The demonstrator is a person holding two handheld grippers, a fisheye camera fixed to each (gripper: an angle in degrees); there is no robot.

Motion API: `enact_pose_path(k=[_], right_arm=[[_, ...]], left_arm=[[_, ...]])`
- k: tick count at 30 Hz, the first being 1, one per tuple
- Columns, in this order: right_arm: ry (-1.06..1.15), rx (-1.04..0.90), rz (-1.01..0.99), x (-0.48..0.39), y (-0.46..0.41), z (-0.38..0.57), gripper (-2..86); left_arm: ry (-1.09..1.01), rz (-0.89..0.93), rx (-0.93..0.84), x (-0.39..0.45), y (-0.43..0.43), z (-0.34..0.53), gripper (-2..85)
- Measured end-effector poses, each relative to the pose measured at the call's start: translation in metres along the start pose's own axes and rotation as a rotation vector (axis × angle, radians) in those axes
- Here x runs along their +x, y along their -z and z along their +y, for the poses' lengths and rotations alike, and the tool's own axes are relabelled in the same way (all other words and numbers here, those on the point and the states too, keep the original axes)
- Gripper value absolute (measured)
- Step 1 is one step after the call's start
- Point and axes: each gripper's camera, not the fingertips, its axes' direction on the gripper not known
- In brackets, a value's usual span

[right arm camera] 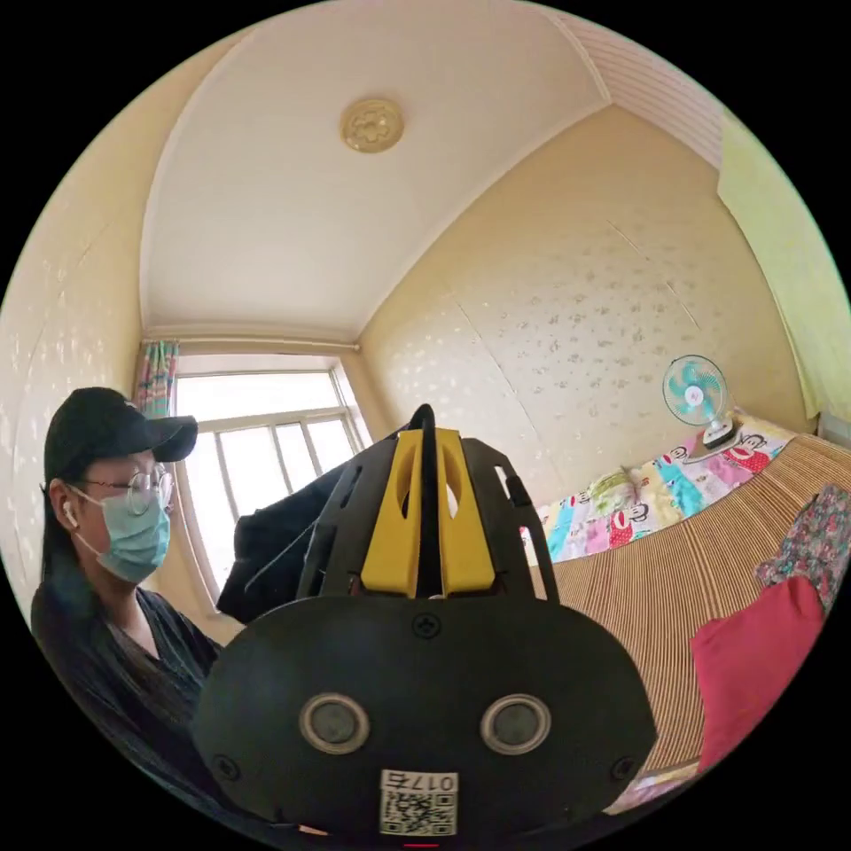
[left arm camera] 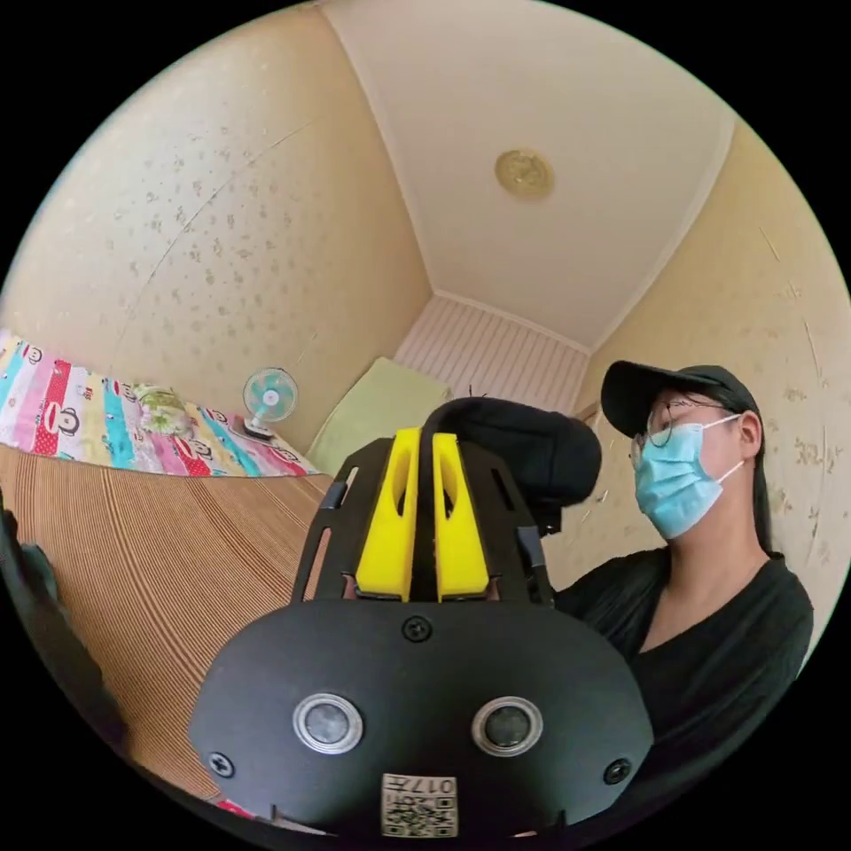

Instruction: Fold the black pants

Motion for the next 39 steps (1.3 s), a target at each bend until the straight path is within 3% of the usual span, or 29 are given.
enact_pose_path(k=[3,5,8,10,12,14,17,20,22,23,26,28,32,39], right_arm=[[-0.067,-0.082,0.190,0.050,-0.148,-0.079,2.6],[-0.022,-0.205,0.515,0.103,-0.268,-0.118,2.7],[-0.088,-0.467,0.913,0.159,-0.352,-0.092,2.9],[-0.082,-0.533,0.928,0.177,-0.375,-0.046,3.0],[-0.020,-0.670,0.783,0.189,-0.388,0.017,3.2],[0.024,-0.845,0.583,0.199,-0.370,0.125,3.7],[-0.067,-1.010,0.525,0.214,-0.304,0.240,4.9],[-0.207,-1.000,0.528,0.206,-0.214,0.297,6.8],[-0.271,-0.923,0.563,0.186,-0.160,0.307,7.9],[-0.304,-0.860,0.618,0.171,-0.126,0.310,8.8],[-0.371,-0.769,0.748,0.137,-0.069,0.316,11.4],[-0.415,-0.728,0.727,0.126,-0.050,0.319,11.8],[-0.467,-0.685,0.656,0.122,-0.031,0.324,11.9],[-0.498,-0.733,0.570,0.108,-0.010,0.320,11.7]], left_arm=[[0.092,-0.282,-0.015,-0.055,-0.048,-0.084,1.9],[0.222,-0.533,-0.045,-0.132,-0.081,-0.130,3.4],[0.364,-0.755,-0.096,-0.208,-0.078,-0.118,6.9],[0.363,-0.707,-0.179,-0.233,-0.076,-0.081,8.6],[0.350,-0.692,-0.336,-0.254,-0.080,-0.025,8.9],[0.404,-0.693,-0.538,-0.273,-0.080,0.066,9.4],[0.522,-0.540,-0.637,-0.267,-0.074,0.172,9.6],[0.516,-0.416,-0.698,-0.227,-0.080,0.242,9.4],[0.510,-0.516,-0.753,-0.198,-0.085,0.276,8.6],[0.498,-0.610,-0.710,-0.174,-0.086,0.290,7.5],[0.387,-0.673,-0.565,-0.105,-0.108,0.306,9.0],[0.285,-0.570,-0.534,-0.071,-0.141,0.311,9.6],[0.146,-0.188,-0.755,-0.039,-0.258,0.338,9.8],[0.097,-0.208,-0.969,-0.043,-0.356,0.398,10.3]])
